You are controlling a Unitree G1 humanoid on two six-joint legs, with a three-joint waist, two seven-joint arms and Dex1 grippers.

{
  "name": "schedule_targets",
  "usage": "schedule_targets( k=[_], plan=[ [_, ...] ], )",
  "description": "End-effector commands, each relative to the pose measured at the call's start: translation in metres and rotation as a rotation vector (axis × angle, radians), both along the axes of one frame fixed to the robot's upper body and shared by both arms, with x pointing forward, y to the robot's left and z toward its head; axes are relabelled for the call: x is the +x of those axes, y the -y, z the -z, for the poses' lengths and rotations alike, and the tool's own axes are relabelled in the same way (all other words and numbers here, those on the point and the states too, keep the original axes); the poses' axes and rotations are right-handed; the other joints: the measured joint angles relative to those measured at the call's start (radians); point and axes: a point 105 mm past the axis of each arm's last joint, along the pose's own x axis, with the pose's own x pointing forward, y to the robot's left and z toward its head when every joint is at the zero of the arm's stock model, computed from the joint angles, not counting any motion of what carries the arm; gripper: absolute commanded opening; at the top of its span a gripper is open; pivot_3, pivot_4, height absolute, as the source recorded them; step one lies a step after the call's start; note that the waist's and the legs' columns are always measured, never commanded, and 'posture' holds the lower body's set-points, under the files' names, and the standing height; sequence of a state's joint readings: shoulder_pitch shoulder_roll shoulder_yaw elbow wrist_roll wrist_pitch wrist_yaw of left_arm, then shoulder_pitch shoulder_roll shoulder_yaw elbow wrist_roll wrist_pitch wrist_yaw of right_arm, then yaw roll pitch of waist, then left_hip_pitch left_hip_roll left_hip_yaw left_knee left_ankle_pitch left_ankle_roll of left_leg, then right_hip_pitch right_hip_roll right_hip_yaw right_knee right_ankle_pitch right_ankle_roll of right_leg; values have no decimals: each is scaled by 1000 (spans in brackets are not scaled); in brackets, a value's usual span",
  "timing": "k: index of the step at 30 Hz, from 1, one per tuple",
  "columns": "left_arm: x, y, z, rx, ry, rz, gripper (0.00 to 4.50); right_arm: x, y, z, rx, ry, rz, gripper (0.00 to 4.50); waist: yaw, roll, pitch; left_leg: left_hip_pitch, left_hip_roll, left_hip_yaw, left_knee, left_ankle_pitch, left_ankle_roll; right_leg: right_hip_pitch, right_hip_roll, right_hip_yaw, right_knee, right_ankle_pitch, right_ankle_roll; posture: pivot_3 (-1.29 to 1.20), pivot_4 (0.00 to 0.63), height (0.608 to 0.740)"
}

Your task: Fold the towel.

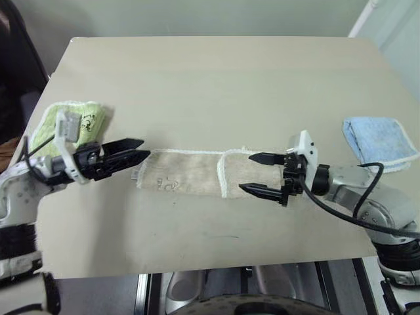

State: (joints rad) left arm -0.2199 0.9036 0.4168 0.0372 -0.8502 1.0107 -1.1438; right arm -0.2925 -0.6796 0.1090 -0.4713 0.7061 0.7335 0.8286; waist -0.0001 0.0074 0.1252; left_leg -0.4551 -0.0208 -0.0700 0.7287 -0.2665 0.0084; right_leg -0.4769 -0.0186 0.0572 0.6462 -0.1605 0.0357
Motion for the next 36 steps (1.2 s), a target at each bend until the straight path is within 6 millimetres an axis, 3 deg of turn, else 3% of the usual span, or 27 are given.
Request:
schedule_targets(
  k=[1, 7, 12, 14, 16, 21, 25, 28, 36],
  plan=[
    [-10, -16, -2, 3, -114, -133, 4500, 9, -4, -8, 8, 47, -1, 4466, 0, 0, 0, 1, 0, 0, -1, 0, 0, 0, 0, 0, 0, 0, 0, 0, 150, 703],
    [-33, -31, 18, -55, -322, -275, 4500, 14, -12, -12, 3, 38, -47, 4466, 1, 0, 0, 1, 2, 0, -5, 3, -4, -2, 2, 0, 1, 1, -4, 0, 150, 703],
    [-50, -30, 34, -117, -447, -315, 4500, 17, -14, -11, 2, 44, -46, 4466, 2, -1, 0, 4, 5, 0, -11, 5, -8, -2, 4, -1, 1, 0, -8, 0, 150, 703],
    [-51, -27, 51, -81, -496, -353, 4500, 20, -16, -11, 7, 50, -32, 4466, 2, -1, 0, 5, 7, 0, -12, 5, -9, -3, 6, -1, 2, 0, -9, 0, 150, 703],
    [-48, -27, 62, -68, -527, -392, 4500, 22, -17, -8, 0, 54, -17, 4466, 3, -1, 0, 6, 7, 0, -12, 6, -11, -2, 7, -1, 2, 0, -10, 0, 150, 703],
    [-27, -15, 61, -143, -499, -400, 4500, 26, -16, -8, 8, 61, 25, 4466, 19, 0, 1, 17, 9, -1, -14, 4, -4, 8, 8, 0, 3, 2, -14, 0, 150, 703],
    [-15, -8, 59, -221, -488, -393, 4500, 27, -13, -8, 10, 61, 56, 4466, 20, 0, 1, 23, 9, -4, -14, 0, -11, 13, 11, 0, 3, 2, -13, 0, 150, 703],
    [-9, -9, 58, -267, -489, -404, 4500, 27, -12, -9, 20, 57, 69, 4466, 20, 0, 1, 23, 9, -4, -14, 0, -13, 15, 11, 1, 3, -1, -9, 0, 150, 703],
    [6, 1, 50, -316, -484, -365, 4500, 26, -8, -10, 16, 54, 99, 4466, 18, -5, 3, 21, 13, -3, -14, 11, -13, 12, 16, 0, 4, 4, -16, 0, 150, 703]
  ],
)
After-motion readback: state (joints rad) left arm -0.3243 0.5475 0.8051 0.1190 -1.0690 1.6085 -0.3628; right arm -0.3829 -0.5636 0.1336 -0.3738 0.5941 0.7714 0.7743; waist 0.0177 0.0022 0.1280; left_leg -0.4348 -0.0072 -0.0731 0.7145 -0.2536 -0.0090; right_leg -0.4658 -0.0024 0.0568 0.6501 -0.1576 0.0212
